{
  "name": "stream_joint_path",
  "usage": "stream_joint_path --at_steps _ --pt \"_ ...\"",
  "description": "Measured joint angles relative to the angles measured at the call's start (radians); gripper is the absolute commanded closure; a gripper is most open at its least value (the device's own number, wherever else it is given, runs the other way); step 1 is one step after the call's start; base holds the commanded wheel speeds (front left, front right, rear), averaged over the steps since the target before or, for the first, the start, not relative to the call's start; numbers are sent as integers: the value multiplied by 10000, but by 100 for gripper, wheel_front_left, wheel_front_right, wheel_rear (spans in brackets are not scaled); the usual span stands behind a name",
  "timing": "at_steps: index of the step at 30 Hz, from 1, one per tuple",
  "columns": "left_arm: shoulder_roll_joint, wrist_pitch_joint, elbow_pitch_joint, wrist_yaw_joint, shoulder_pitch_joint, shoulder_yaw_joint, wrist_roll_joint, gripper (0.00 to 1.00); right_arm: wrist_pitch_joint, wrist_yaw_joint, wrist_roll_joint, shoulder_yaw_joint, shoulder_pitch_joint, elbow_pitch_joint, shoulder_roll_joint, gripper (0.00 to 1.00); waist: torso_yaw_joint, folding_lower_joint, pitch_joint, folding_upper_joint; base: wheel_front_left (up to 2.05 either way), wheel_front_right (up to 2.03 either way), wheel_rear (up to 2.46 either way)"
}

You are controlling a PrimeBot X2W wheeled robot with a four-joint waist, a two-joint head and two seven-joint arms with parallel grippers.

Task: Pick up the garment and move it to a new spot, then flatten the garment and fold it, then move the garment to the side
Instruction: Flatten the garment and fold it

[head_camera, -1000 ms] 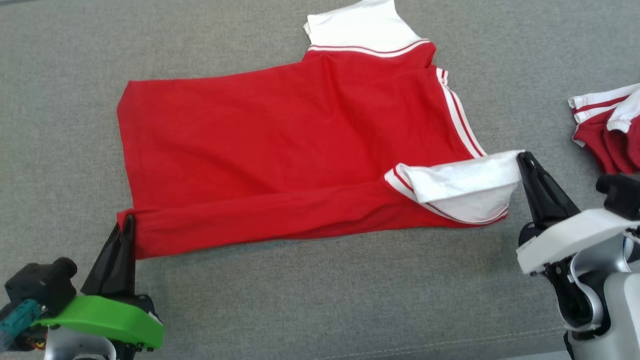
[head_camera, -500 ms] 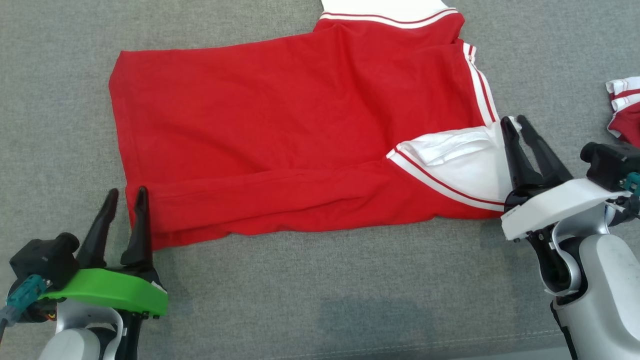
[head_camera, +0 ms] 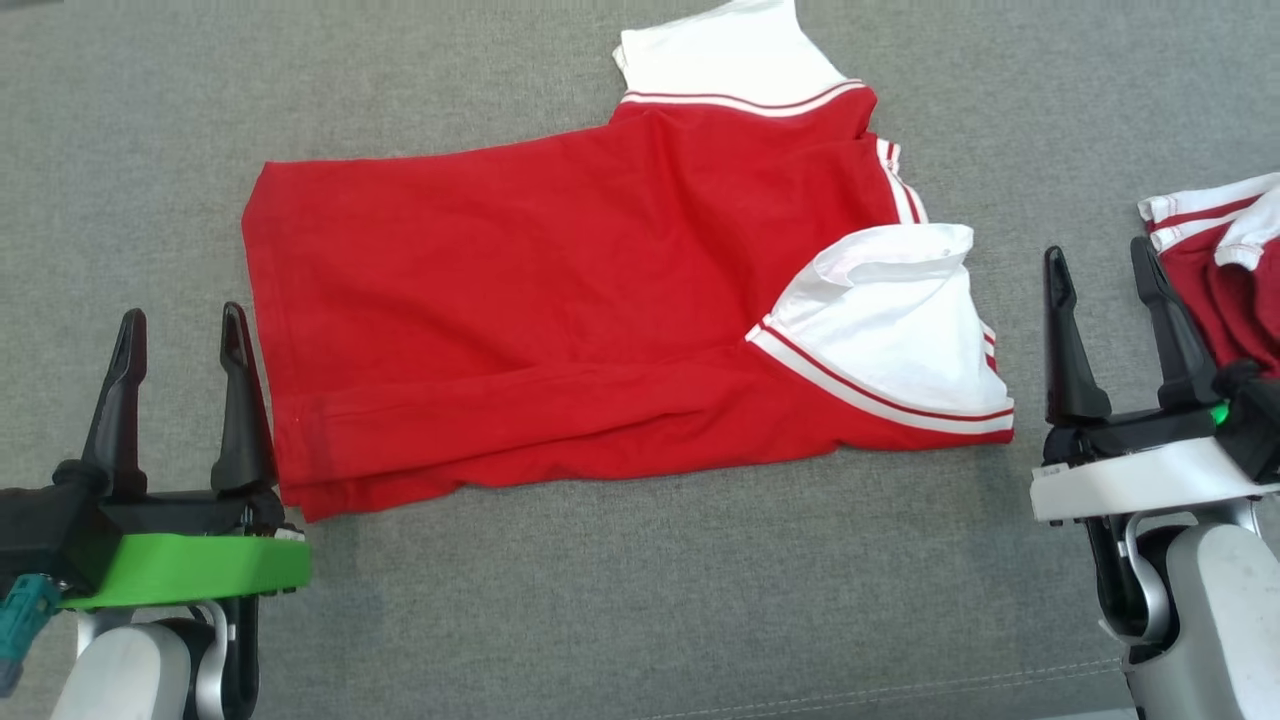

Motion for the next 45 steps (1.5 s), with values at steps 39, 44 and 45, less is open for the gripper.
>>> stream_joint_path --at_steps 39,44,45 --pt "-1080 -44 3413 -1574 414 -132 685 0 -155 0 477 727 188 3152 192 0 119 0 71 0 0 0 0" --pt "-1181 -81 4508 -1862 6 -148 359 0 -171 0 652 976 -273 3875 234 0 144 0 296 0 0 0 0" --pt "-1197 -84 4684 -1916 -107 -138 284 11 -171 0 744 1032 -391 4031 244 0 137 0 316 0 0 0 0"
